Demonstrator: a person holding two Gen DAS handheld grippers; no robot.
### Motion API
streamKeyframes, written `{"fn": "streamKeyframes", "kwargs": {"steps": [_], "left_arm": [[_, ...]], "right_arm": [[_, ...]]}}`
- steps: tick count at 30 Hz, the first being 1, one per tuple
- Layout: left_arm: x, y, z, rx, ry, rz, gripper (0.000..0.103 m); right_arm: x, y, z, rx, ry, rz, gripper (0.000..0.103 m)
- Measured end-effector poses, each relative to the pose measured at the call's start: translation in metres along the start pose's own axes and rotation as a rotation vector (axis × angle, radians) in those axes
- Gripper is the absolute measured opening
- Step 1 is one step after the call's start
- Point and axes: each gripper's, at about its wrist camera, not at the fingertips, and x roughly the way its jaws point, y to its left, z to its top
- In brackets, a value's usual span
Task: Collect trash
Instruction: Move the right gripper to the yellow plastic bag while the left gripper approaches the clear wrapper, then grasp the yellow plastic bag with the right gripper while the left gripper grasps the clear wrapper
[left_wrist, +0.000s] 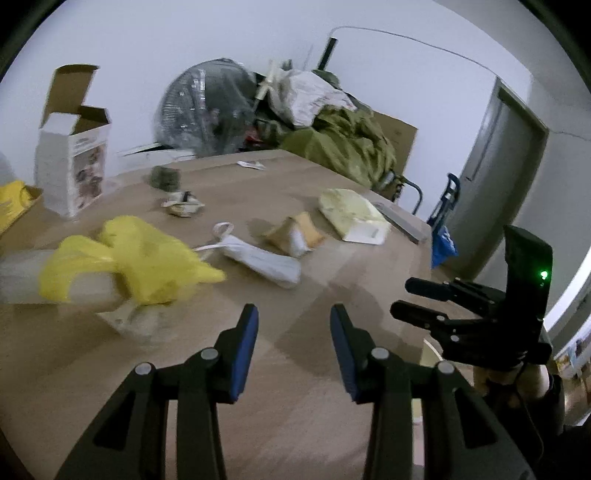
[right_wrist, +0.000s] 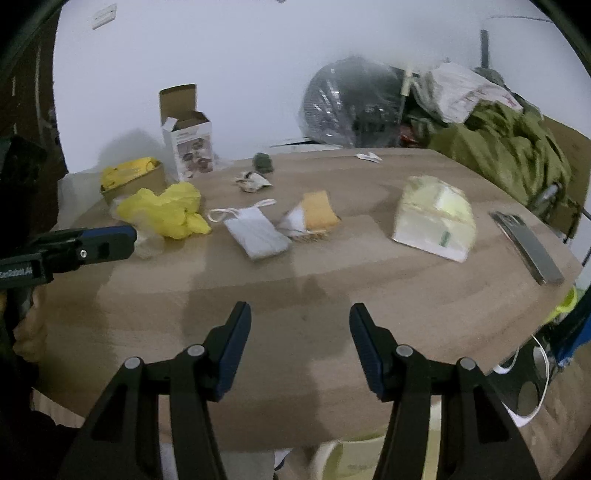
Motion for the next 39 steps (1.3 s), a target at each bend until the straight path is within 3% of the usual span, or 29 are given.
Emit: {"fn": "streamKeyframes", "kwargs": {"steps": [2, 5, 11, 15, 27, 39], "left_arm": [[-0.006, 0.009, 0.000, -0.012, -0.011, 0.022, 0.040], [-0.013, 0.019, 0.000, 0.015, -0.031, 0.138, 0.040], [-0.025, 0.046, -0.004, -0.027, -0.043, 0.206, 0.040], [-0.031, 0.064, -0.006, -0.071, -0.056, 0.232, 0.040], [-0.048, 0.100, -0.012, -0.203, -0.110, 0.309, 0.040], [-0.038, 0.111, -0.020, -0.242, -0.069, 0.318, 0.040]], "right_arm": [[0.005, 0.007, 0.006, -0.015, 0.001, 0.016, 0.053], [0.014, 0.017, 0.014, -0.032, 0.006, 0.041, 0.053], [0.032, 0.038, 0.033, -0.064, 0.014, 0.080, 0.054], [0.043, 0.056, 0.050, -0.088, 0.001, 0.114, 0.063], [0.089, 0.112, 0.093, -0.178, 0.023, 0.210, 0.064], [0.134, 0.141, 0.112, -0.177, 0.079, 0.279, 0.063]]}}
